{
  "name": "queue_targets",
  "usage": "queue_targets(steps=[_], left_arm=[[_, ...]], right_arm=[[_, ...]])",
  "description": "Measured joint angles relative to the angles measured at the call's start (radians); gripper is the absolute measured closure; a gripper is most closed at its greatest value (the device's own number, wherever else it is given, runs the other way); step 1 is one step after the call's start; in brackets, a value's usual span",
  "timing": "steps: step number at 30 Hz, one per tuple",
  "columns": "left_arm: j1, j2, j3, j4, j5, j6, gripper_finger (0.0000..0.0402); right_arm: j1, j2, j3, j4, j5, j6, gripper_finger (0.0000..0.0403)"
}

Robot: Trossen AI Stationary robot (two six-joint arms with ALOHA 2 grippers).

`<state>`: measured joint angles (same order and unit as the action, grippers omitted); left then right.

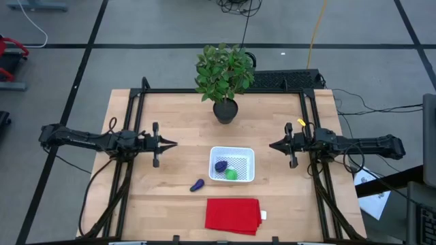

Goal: Pick and placing Produce into tupperware
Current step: Put the violet eggplant into the white bin

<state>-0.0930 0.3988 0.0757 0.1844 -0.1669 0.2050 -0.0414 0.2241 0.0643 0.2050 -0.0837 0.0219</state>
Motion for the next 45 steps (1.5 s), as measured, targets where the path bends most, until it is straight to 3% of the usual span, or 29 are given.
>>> queue_targets(steps=[10,22,31,40,45], left_arm=[[0.000,0.000,0.000,0.043,0.005,-0.007,0.0376],[-0.001,0.043,0.028,0.120,0.002,-0.122,0.0376],[-0.052,0.197,0.134,0.120,0.059,-0.162,0.0376],[-0.162,0.402,0.270,0.115,0.041,-0.128,0.0376],[-0.229,0.488,0.340,0.134,-0.020,-0.102,0.0376]], right_arm=[[0.000,0.000,0.000,0.000,0.000,-0.004,0.0403],[0.000,0.000,0.000,0.000,0.000,-0.009,0.0403],[0.000,0.001,0.000,0.000,0.000,-0.019,0.0403],[0.000,0.001,0.000,0.000,0.000,-0.019,0.0403],[0.000,0.001,0.000,0.000,0.000,-0.019,0.0403]])
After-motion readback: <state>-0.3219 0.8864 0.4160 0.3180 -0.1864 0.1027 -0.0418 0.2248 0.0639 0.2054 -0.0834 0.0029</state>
